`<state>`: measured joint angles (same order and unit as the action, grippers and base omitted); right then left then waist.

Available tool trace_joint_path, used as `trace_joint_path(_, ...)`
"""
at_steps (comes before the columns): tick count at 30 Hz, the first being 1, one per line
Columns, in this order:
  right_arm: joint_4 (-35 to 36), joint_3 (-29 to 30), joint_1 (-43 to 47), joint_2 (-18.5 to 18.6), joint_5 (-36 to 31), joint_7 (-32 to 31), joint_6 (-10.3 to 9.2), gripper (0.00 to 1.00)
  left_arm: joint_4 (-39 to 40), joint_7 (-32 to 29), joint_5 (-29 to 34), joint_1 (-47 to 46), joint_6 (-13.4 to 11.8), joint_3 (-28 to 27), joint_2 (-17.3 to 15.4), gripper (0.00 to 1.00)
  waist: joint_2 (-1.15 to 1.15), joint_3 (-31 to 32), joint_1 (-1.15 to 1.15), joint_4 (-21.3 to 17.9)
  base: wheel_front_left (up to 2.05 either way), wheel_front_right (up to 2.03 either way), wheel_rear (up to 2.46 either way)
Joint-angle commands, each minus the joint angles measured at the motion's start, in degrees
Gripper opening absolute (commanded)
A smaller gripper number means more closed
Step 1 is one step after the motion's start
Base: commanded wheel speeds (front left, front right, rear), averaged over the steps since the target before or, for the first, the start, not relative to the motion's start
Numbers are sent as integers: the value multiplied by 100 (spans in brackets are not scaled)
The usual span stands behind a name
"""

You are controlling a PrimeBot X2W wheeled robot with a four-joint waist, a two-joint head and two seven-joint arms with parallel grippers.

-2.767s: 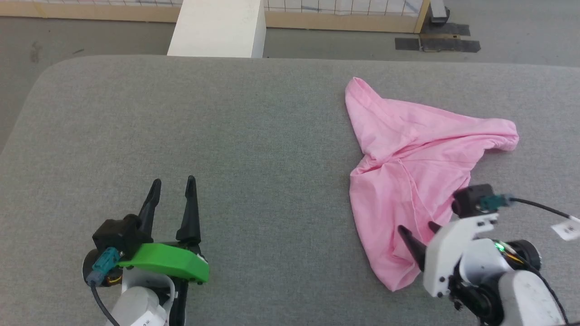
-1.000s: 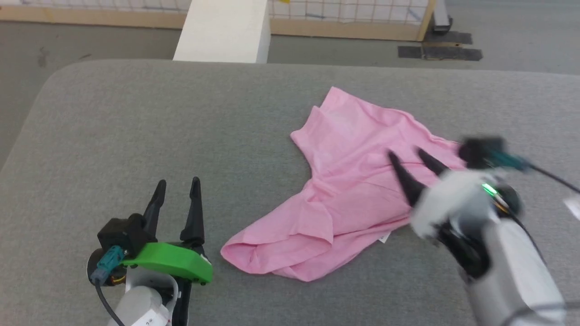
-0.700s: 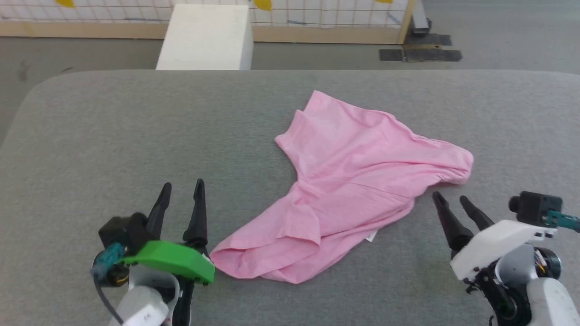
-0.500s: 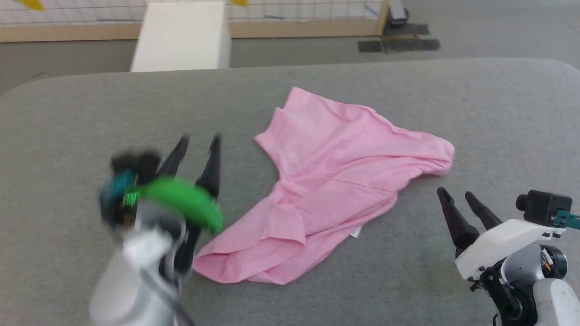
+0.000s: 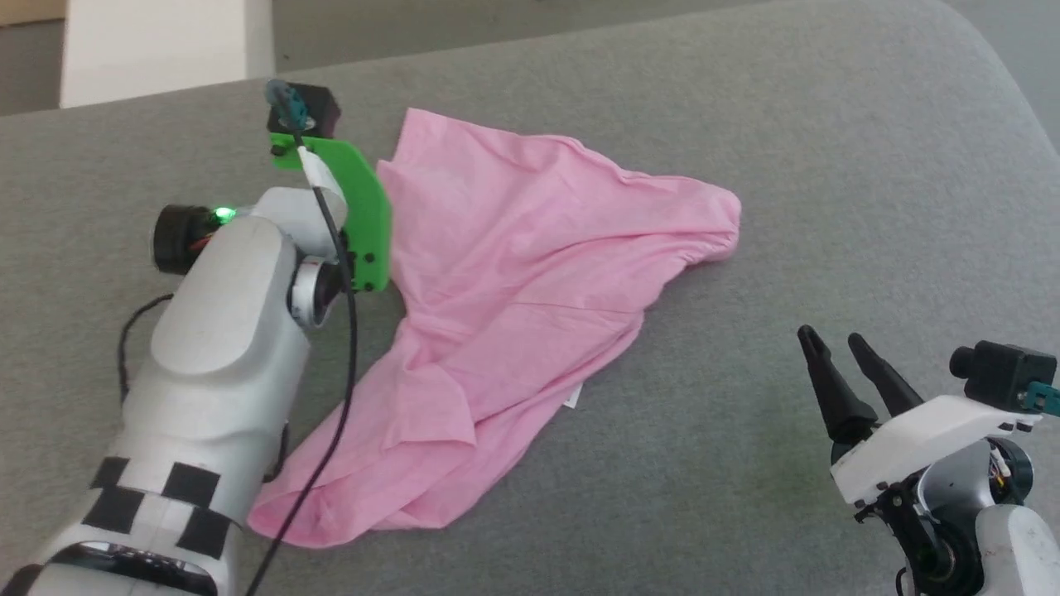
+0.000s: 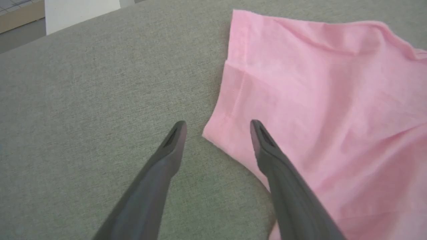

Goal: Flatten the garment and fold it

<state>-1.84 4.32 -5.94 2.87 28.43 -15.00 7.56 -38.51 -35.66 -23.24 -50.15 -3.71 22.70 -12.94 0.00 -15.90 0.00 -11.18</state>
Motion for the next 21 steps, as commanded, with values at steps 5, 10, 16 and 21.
trace_joint_path(5,-73,10,-8,1,87,180,-8,100,-442,-467,29,-110,-146,22,-203,100,0,-493,0,-450,0,0,0)
trace_joint_path(10,-148,101,-71,1,84,255,-8,100,-552,-792,-251,-10,-11,-26,-72,0,0,-486,0,-297,0,0,0)
trace_joint_path(16,-240,104,-154,1,25,238,-8,100,-229,-265,-837,92,153,-503,126,0,0,-293,0,-9,0,0,0)
trace_joint_path(21,-300,159,-48,1,7,180,-8,100,437,526,-1413,512,371,-1118,111,0,0,-11,0,358,0,0,0)
